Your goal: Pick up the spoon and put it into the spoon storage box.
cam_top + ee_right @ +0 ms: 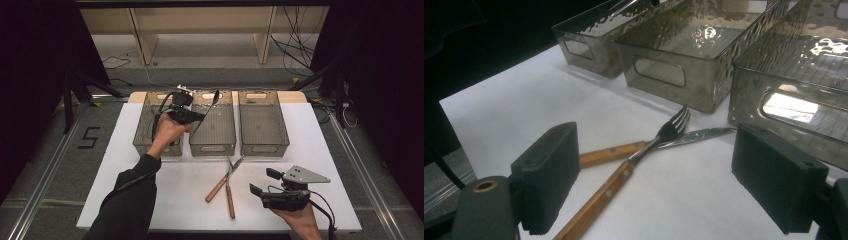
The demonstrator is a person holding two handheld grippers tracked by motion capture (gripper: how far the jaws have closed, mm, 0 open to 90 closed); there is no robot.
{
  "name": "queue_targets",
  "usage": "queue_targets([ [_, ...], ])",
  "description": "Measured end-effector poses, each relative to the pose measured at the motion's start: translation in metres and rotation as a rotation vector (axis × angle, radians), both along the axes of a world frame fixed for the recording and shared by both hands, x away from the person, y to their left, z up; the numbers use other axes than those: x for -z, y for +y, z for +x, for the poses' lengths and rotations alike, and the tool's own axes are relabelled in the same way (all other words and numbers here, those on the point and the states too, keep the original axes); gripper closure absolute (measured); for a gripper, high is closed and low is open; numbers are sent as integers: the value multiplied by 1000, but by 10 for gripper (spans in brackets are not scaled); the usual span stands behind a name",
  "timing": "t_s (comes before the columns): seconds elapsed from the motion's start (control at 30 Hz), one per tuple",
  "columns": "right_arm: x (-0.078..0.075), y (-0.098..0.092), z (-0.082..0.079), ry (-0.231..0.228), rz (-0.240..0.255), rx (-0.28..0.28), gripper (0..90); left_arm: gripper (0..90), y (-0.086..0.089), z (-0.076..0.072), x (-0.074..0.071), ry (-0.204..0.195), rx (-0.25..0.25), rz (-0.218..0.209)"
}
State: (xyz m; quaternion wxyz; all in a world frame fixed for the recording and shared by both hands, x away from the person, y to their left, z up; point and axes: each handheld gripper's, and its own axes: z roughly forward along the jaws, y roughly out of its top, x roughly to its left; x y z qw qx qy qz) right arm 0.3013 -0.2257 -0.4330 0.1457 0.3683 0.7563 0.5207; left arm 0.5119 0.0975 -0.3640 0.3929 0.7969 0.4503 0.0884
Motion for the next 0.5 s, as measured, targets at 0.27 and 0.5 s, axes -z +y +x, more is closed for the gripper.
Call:
queue_targets([
  [0.27, 1, 1, -1, 3, -3, -7, 199, 893, -11, 16, 11, 6, -16, 20],
  [0.5, 1, 0, -1, 3, -3, -10, 199, 892, -14, 24, 18, 15, -26, 22],
])
